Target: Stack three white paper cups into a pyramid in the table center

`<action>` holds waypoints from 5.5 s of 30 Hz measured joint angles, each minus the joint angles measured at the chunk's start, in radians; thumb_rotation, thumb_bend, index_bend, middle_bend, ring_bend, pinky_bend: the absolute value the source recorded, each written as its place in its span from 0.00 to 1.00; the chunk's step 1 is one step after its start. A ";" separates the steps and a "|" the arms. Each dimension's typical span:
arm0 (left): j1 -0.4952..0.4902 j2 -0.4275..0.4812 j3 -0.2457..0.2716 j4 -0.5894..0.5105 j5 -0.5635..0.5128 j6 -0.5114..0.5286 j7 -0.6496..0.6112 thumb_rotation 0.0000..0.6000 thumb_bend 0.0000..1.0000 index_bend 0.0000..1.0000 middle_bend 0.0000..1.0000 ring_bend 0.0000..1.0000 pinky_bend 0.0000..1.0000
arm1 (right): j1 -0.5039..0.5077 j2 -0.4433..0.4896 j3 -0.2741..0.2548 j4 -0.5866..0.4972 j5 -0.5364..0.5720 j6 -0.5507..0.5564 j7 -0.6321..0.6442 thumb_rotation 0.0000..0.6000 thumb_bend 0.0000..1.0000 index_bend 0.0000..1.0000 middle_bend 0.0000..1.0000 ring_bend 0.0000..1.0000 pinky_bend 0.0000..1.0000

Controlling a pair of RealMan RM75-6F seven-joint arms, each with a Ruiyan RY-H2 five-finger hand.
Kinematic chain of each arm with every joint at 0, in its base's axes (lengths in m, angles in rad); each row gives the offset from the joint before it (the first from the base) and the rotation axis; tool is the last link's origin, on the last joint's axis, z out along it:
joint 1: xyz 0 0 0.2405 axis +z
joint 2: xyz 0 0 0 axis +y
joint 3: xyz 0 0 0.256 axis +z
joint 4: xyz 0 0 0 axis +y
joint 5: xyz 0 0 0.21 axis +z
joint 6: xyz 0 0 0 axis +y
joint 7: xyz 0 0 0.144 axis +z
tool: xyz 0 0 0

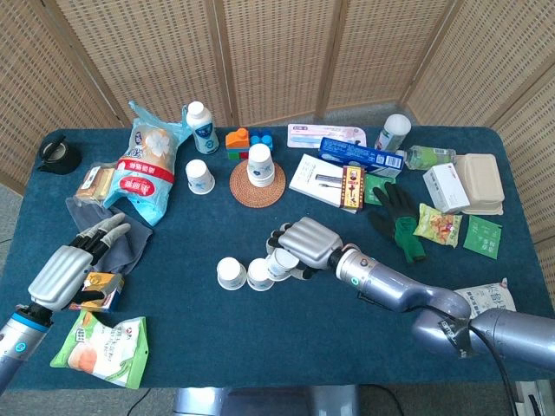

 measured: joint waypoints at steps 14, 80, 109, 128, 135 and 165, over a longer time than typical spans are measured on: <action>0.008 -0.011 0.002 0.032 -0.006 -0.002 -0.030 1.00 0.48 0.00 0.00 0.00 0.14 | 0.087 -0.039 -0.004 0.007 0.100 -0.023 -0.069 1.00 0.39 0.41 0.32 0.27 0.65; 0.012 -0.050 0.003 0.126 -0.028 -0.025 -0.118 1.00 0.48 0.00 0.00 0.00 0.14 | 0.314 -0.186 -0.074 0.121 0.336 -0.020 -0.170 1.00 0.39 0.40 0.31 0.27 0.65; 0.014 -0.058 0.004 0.143 -0.021 -0.019 -0.141 1.00 0.48 0.00 0.00 0.00 0.13 | 0.351 -0.194 -0.110 0.125 0.388 -0.004 -0.195 1.00 0.37 0.28 0.24 0.19 0.61; 0.003 -0.062 -0.002 0.142 -0.014 -0.020 -0.143 1.00 0.48 0.00 0.00 0.00 0.13 | 0.357 -0.150 -0.130 0.094 0.406 -0.005 -0.202 1.00 0.37 0.18 0.22 0.17 0.56; 0.001 -0.061 -0.001 0.135 -0.007 -0.016 -0.140 1.00 0.48 0.00 0.00 0.00 0.13 | 0.355 -0.134 -0.135 0.073 0.410 0.006 -0.204 1.00 0.37 0.14 0.20 0.16 0.55; 0.009 -0.046 0.005 0.113 0.005 0.004 -0.137 1.00 0.48 0.00 0.00 0.00 0.11 | 0.270 -0.047 -0.065 0.036 0.405 0.078 -0.104 0.89 0.37 0.10 0.18 0.15 0.48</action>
